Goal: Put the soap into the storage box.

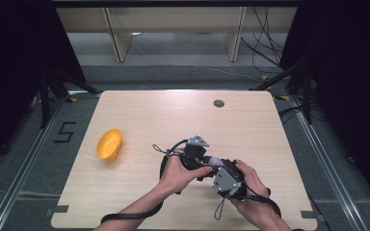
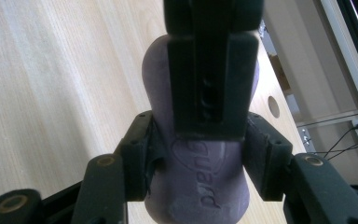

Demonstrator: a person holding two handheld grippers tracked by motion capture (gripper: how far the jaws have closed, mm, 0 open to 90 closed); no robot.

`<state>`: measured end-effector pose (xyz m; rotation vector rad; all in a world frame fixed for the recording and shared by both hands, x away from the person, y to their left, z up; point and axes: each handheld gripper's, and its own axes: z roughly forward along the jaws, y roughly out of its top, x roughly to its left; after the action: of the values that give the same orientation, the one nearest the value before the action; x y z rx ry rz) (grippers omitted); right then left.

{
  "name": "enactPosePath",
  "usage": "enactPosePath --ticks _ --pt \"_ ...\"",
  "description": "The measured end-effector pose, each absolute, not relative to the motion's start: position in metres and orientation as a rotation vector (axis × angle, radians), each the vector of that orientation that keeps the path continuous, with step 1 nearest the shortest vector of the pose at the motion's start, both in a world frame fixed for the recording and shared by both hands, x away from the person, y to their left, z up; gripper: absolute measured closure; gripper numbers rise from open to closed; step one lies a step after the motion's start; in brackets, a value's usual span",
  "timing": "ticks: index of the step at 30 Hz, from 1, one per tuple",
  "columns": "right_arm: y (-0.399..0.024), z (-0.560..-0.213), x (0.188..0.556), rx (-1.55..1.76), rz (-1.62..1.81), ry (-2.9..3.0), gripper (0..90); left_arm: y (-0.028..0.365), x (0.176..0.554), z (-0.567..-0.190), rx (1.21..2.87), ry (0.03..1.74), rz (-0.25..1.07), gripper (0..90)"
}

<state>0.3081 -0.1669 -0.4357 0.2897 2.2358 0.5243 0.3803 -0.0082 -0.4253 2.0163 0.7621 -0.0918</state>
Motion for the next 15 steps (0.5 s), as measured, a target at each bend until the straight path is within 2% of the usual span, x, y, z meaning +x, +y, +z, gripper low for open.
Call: enactPosePath --ticks 15 --pt "-0.1656 -0.4362 0.3058 0.307 0.534 2.217 50.2 -0.0112 0.387 -0.4277 2.017 0.777 -0.176 47.1"
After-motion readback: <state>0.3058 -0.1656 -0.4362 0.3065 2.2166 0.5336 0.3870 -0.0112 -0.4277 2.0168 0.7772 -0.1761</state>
